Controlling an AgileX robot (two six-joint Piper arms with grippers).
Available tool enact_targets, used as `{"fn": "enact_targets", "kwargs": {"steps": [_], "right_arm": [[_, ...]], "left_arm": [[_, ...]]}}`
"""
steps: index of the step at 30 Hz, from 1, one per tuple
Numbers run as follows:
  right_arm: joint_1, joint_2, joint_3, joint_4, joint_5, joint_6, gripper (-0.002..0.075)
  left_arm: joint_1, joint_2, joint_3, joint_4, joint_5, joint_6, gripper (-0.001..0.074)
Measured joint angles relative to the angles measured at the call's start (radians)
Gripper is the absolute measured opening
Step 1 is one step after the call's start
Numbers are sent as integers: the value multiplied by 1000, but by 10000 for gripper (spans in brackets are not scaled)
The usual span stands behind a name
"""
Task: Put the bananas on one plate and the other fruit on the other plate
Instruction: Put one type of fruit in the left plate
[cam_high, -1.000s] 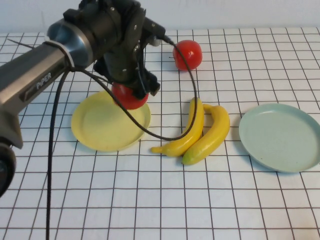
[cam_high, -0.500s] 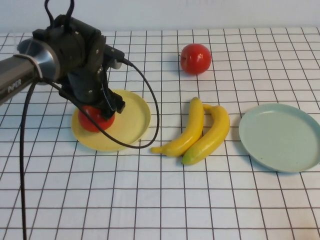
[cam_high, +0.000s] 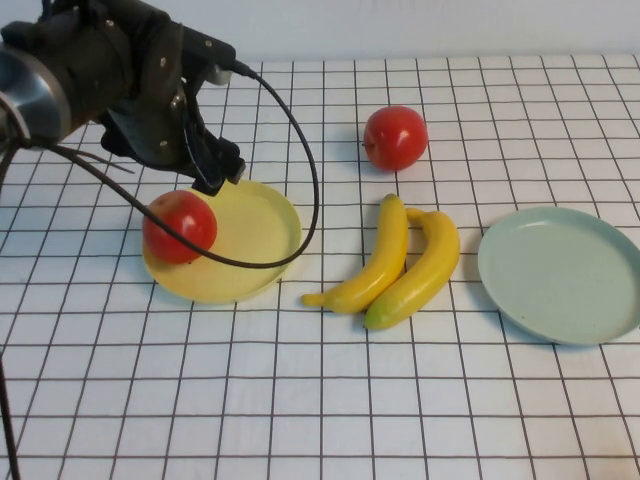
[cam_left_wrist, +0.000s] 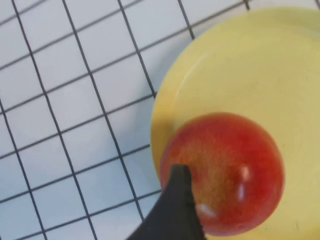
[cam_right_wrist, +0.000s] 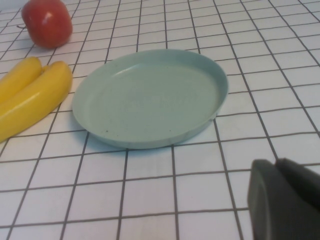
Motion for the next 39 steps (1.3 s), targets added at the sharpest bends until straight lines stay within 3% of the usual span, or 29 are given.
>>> {"fn": "enact_targets", "kwargs": {"steps": [5,13,25,32,39], "right_arm": [[0,0,0,0,0,0,-15],[0,0,0,0,0,0,-15],[0,0,0,0,0,0,-15],[0,0,0,0,0,0,-15],[0,0,0,0,0,0,-15]], "left_arm": [[-13,-6,0,-13,-66,2,594],[-99,16,-18,-95,-354,66,594],[-164,272,-289,-162,-447,77,594],[-196,362,-308,-227,-633,67,594],[-241,375,-308,-260,-643,67,594]]}}
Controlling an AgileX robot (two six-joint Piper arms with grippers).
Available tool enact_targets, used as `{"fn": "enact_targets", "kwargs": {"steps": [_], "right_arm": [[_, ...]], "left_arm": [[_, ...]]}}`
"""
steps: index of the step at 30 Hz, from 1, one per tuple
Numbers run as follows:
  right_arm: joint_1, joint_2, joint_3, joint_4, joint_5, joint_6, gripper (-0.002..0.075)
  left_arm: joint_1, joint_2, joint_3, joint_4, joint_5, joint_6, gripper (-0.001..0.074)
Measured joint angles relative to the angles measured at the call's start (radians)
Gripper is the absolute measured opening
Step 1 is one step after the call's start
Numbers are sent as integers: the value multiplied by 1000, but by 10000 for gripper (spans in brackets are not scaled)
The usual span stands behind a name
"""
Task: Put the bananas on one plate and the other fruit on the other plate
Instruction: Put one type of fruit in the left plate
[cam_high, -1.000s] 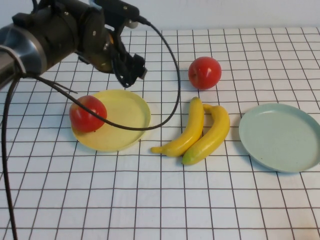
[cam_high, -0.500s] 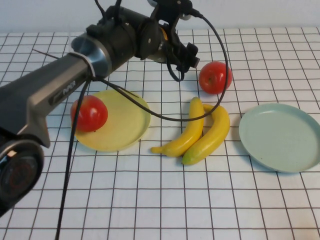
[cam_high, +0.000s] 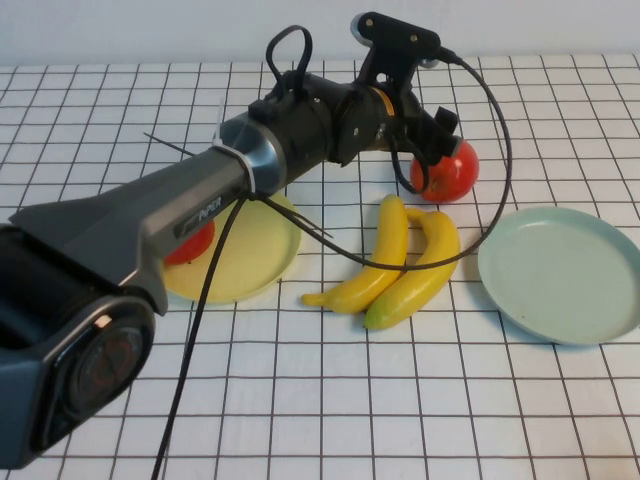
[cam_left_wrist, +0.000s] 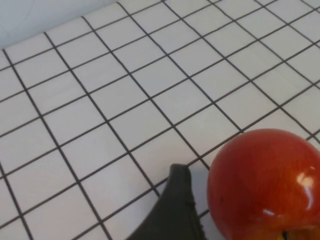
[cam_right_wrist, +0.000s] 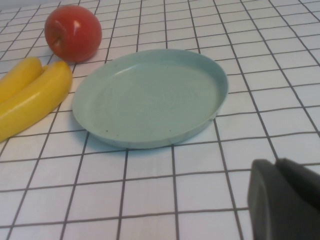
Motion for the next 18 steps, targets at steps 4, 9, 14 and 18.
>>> {"fn": "enact_targets", "kwargs": {"steps": [4,9,14,18], "right_arm": [[0,0,0,0,0,0,-15],[0,0,0,0,0,0,-15],[0,0,0,0,0,0,-15],[0,0,0,0,0,0,-15]], "left_arm": [[-15,0,0,-6,2,0,594],[-36,15,0,-36,2,5,594],[-65,30,0,-99,-11,66,594],[-79,39,0,-126,-39,104,594]]}}
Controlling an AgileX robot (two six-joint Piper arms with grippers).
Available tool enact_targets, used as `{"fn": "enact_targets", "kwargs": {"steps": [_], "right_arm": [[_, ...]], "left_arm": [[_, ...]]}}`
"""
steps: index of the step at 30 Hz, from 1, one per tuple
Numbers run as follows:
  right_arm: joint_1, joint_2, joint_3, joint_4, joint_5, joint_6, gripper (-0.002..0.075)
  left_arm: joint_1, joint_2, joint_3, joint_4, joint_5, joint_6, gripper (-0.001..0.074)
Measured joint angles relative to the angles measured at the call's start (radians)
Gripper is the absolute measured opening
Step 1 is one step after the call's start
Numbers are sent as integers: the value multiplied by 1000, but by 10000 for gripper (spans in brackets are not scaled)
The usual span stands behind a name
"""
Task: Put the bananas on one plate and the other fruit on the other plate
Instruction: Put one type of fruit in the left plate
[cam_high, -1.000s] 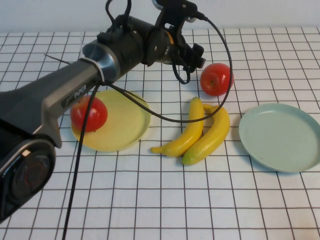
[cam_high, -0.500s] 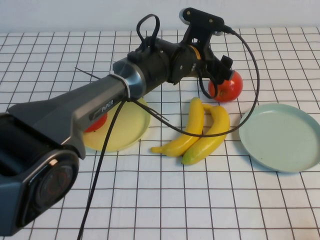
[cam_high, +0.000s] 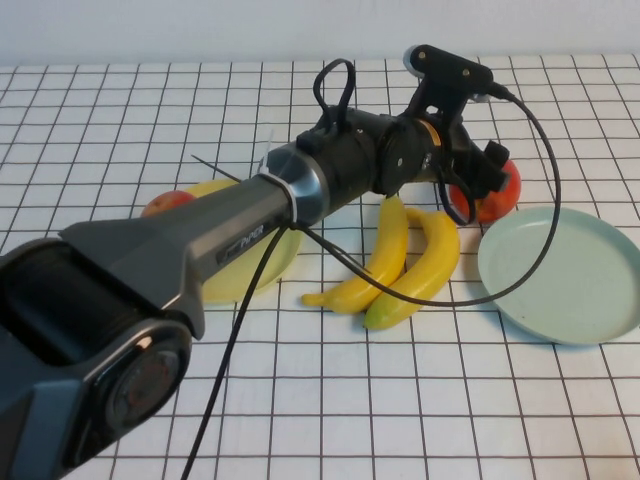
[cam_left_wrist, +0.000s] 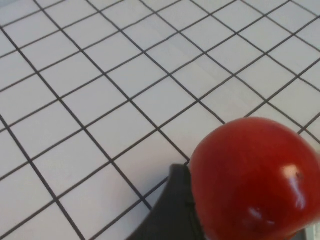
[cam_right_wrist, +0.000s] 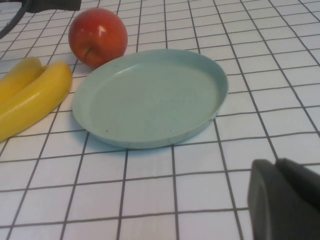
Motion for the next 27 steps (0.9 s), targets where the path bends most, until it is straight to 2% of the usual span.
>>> {"fn": "enact_targets", "kwargs": {"steps": [6,13,27], "right_arm": [[0,0,0,0,0,0,-15],[0,0,0,0,0,0,-15],[0,0,0,0,0,0,-15]], "left_arm": [[-2,32,0,-45,-20,21,594],[-32,62,0,-147,-48,172,594],[-34,80,0,-160,-171,302,594]]}}
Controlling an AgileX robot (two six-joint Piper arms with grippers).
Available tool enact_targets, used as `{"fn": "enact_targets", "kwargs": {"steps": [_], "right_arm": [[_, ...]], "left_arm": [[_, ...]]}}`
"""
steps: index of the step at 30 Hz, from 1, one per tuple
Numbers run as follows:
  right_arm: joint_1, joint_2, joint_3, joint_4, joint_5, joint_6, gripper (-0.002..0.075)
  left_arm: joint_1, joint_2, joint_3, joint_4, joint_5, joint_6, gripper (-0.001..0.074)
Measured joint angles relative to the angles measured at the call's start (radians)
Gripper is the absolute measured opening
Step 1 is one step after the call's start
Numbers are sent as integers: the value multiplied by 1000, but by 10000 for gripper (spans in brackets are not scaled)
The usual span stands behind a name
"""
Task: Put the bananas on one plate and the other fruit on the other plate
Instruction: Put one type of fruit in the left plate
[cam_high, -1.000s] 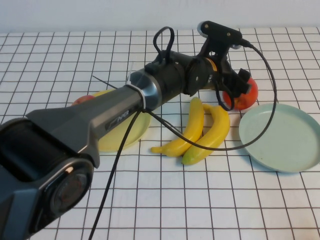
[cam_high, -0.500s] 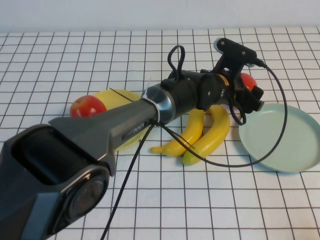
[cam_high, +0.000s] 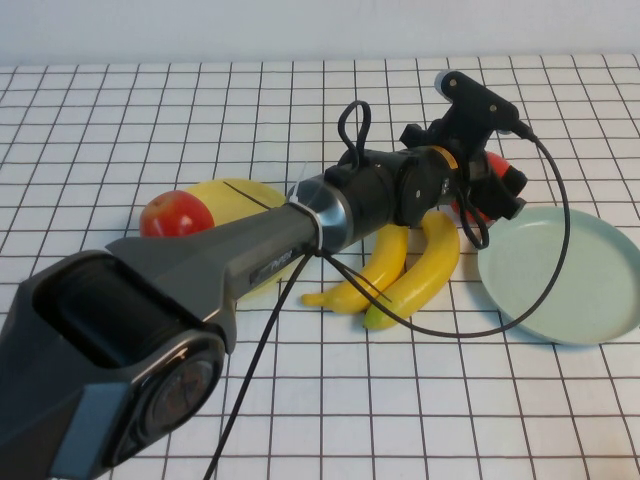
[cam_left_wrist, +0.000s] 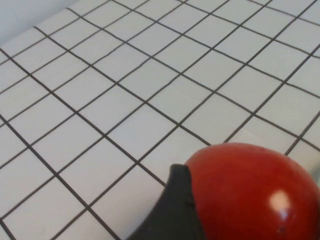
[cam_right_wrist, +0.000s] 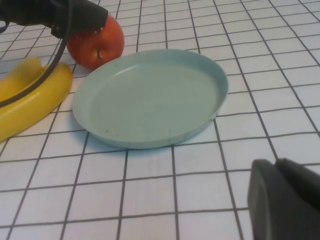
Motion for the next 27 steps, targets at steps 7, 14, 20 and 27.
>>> {"fn": "enact_targets", "kwargs": {"steps": [7,14,20,27], "right_arm": [[0,0,0,0,0,0,-15],[0,0,0,0,0,0,-15],[0,0,0,0,0,0,-15],[0,0,0,0,0,0,-15]], "left_arm": [[0,15,0,2,-16,28,594],[0,18,0,0,-14,83,594],[7,18,0,17,-12,167,594],[27,18,0,29,6,160,594]]}}
